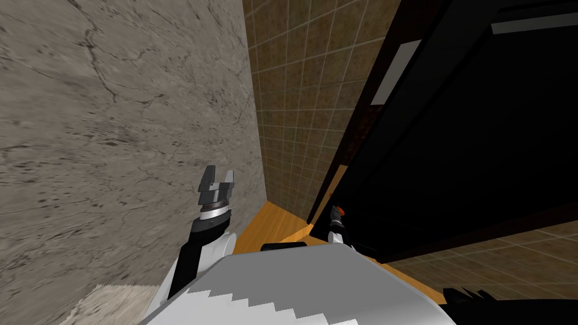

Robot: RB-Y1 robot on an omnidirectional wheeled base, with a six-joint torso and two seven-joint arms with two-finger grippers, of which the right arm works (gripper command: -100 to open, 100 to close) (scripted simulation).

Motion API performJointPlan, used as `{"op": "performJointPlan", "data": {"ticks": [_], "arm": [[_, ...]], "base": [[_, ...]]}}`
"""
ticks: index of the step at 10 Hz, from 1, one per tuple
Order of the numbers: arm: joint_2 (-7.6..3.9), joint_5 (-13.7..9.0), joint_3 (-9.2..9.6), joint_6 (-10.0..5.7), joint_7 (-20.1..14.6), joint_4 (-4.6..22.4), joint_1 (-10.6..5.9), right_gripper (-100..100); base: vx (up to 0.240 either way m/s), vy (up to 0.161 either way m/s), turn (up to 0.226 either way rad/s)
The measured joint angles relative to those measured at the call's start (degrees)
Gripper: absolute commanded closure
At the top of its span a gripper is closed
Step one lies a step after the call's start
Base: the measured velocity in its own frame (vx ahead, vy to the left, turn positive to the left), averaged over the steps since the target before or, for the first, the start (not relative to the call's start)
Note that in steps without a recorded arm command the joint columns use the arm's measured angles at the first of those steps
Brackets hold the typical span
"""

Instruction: Pull the door open

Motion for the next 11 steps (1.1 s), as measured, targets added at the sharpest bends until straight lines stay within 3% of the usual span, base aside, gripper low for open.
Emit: {"op": "performJointPlan", "data": {"ticks": [1, 3, 4, 6, 7, 8, 10, 11], "arm": [[-0.22, -0.17, 0.19, -0.56, -1.17, 0.74, -0.19, 100], [0.04, -0.64, 0.28, -0.66, -3.53, -0.28, -0.02, 100], [-0.76, -0.89, 0.7, -1.31, -5.31, 1.23, -0.81, 100], [-0.02, -1.05, 0.74, -0.45, -6.48, -1.92, 1.12, 100], [-0.27, -1.12, 0.71, -0.33, -6.76, -1.31, 0.63, 100], [0.48, -1.23, 0.2, 0.88, -6.0, -3.27, 1.25, 100], [-0.65, -1.18, 0.57, -1.25, -6.83, 0.86, -1.09, 100], [-1.03, -1.2, 0.58, -1.37, -7.15, 1.43, -1.25, 100]], "base": [[-0.076, -0.049, 0.145], [-0.06, -0.02, 0.078], [-0.038, -0.014, 0.041], [0.0, 0.008, -0.002], [0.003, 0.001, -0.025], [-0.002, -0.006, -0.004], [-0.001, 0.013, 0.016], [0.016, -0.012, 0.007]]}}
